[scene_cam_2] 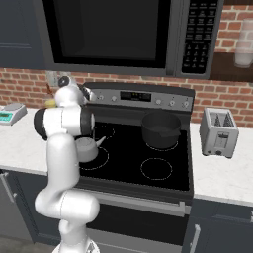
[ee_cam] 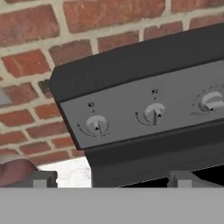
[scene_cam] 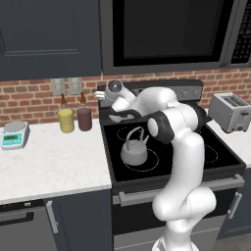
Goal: Pick the kettle from the counter and place it on a stove burner. Then turn the burner on.
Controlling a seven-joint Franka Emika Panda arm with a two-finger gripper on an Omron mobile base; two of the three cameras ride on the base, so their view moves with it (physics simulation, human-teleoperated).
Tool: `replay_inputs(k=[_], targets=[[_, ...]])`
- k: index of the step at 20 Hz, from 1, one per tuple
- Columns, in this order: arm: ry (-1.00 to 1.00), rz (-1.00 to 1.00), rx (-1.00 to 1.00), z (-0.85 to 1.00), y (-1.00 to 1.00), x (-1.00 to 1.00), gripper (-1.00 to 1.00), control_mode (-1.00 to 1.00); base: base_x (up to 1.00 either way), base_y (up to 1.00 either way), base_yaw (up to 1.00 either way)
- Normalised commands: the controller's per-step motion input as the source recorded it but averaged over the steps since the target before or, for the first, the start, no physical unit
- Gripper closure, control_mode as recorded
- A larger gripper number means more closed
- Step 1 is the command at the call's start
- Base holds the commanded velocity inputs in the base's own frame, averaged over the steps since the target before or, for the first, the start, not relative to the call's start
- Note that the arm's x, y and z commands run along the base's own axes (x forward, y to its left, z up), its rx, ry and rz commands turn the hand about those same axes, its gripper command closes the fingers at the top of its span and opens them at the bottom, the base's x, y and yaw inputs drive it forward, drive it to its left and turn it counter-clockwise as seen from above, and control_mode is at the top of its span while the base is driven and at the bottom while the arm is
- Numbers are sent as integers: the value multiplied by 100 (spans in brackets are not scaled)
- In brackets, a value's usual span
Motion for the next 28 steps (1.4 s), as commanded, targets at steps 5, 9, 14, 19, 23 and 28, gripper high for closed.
replay_inputs(k=[5, 9, 14, 19, 23, 28], targets=[[0, 0, 0, -1, 0, 40, -100, -100, 0, 0, 0], [0, 1, -6, -19, 0, 31, -100, -100, 0, 0, 0], [0, 10, -11, -41, -3, 16, -100, -100, 0, 0, 0], [0, 11, -6, -27, -6, 9, -100, -100, 0, 0, 0], [-4, 2, 0, 0, -1, 32, -100, -100, 0, 0, 0], [-7, 0, 0, 4, 0, 41, -100, -100, 0, 0, 0]])
